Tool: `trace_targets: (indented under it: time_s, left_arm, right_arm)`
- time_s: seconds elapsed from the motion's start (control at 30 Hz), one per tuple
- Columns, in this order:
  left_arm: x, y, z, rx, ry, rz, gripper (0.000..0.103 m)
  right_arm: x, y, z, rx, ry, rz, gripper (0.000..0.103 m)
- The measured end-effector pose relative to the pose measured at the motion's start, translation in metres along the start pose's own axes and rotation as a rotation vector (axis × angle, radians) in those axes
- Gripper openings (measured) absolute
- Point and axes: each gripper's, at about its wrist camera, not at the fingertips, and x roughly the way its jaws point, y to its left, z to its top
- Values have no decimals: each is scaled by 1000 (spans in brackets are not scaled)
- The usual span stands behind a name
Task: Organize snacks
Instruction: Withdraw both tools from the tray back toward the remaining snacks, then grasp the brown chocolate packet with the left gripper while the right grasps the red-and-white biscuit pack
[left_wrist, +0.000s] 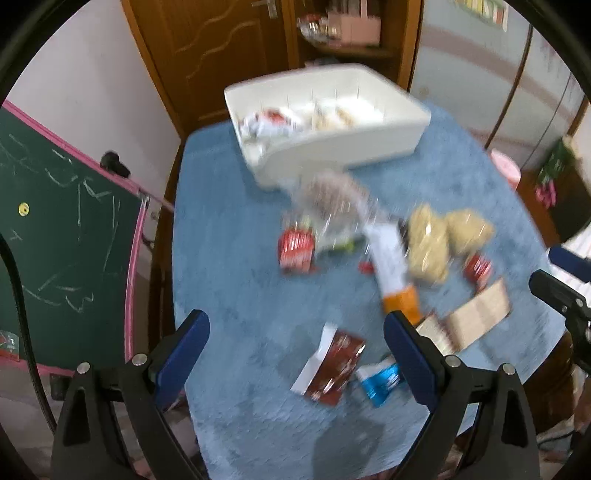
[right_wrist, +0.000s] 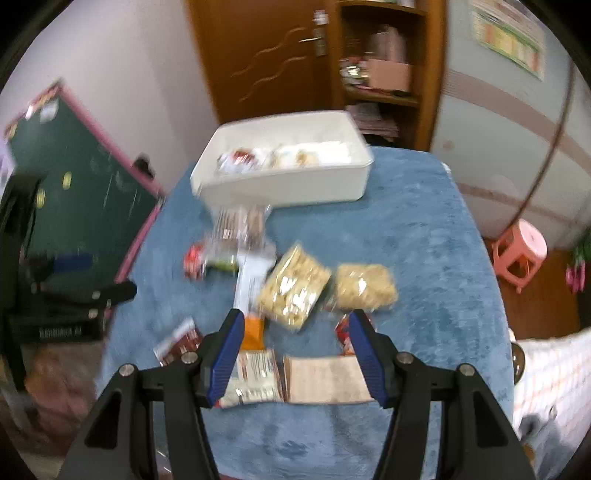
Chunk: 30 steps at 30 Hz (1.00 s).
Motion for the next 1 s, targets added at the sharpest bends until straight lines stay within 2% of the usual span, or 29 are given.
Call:
trace_targets:
  time_s: [0.07, 0.27, 0.43, 0.67, 1.0]
  left_arm:
    - [16, -3, -14, 26, 39, 5, 95]
    - [60, -12, -48, 73, 174, -16, 83]
    - [83, -11, -66, 55, 250, -51, 80]
    - [97, -8, -75, 56, 287, -51, 80]
    - [115, -4, -69, 57, 323, -47, 80]
  right_arm:
    - [10, 11, -14, -70, 15, -8, 59]
    - [34, 44, -61, -224, 62, 19, 59]
    - [51, 63, -91, -360, 70, -35, 59]
    - [70, 80, -121, -488, 58, -119, 59]
    - [95, 99, -125, -600, -16, -190, 59]
